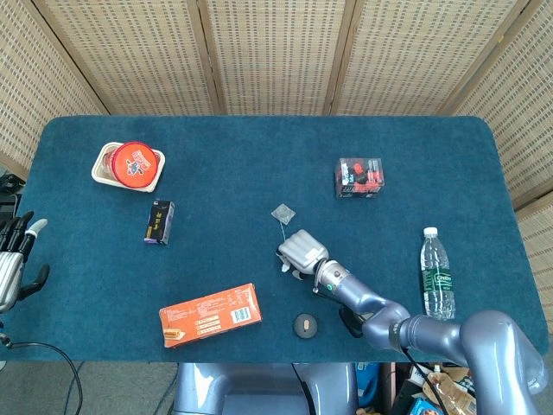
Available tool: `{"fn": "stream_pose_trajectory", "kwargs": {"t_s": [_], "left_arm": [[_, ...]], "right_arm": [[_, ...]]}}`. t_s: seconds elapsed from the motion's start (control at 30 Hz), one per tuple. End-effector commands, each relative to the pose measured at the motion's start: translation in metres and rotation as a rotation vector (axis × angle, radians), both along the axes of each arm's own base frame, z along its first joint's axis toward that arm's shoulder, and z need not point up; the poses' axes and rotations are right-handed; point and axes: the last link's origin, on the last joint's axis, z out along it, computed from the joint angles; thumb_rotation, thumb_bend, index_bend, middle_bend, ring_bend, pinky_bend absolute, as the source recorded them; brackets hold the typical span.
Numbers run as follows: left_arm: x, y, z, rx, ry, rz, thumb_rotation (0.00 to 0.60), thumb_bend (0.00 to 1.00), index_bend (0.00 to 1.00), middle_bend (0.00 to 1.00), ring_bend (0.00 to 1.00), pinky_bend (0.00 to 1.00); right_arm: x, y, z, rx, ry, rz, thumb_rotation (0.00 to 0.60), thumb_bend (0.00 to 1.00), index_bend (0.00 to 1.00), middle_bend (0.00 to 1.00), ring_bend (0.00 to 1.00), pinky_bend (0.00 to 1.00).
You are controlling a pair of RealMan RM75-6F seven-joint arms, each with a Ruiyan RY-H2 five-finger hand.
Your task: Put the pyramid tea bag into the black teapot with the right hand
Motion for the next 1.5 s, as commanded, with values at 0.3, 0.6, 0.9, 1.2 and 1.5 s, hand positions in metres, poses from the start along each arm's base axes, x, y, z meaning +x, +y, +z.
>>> {"fn": "stream_pose_trajectory", "kwargs": {"t_s": [0.3, 0.6, 0.9, 1.2, 1.5], "left_arm": [[-0.002, 0.0, 0.001, 0.0, -0.002, 0.004, 0.6, 0.44, 0.09, 0.0, 0.0, 0.0], [-0.004, 0.0, 0.001, -0.003, -0.002, 0.01, 0.6, 0.44, 0.09, 0.0, 0.0, 0.0], [-0.007, -0.001, 0.002, -0.007, -0.001, 0.02, 0.6, 0.44, 0.09, 0.0, 0.0, 0.0], [-0.009, -0.002, 0.001, -0.011, -0.001, 0.026, 0.6, 0.44, 0.09, 0.0, 0.0, 0.0], [-0.01, -0.002, 0.002, -0.013, 0.001, 0.03, 0.6, 0.44, 0.09, 0.0, 0.0, 0.0]], "right_arm": [[0.002, 0.0, -0.003, -0.006, -0.006, -0.002, 0.6, 0.45, 0.6, 0.87, 0.92, 1.0], [0.004, -0.002, -0.005, -0.016, -0.016, -0.005, 0.6, 0.51, 0.63, 0.87, 0.92, 1.0], [0.007, -0.002, -0.008, -0.02, -0.028, -0.009, 0.6, 0.58, 0.63, 0.87, 0.92, 1.0], [0.009, -0.003, -0.009, -0.022, -0.037, -0.012, 0.6, 0.66, 0.64, 0.87, 0.92, 1.0], [0.011, -0.003, -0.01, -0.025, -0.053, -0.013, 0.6, 0.74, 0.65, 0.87, 0.92, 1.0]]}}
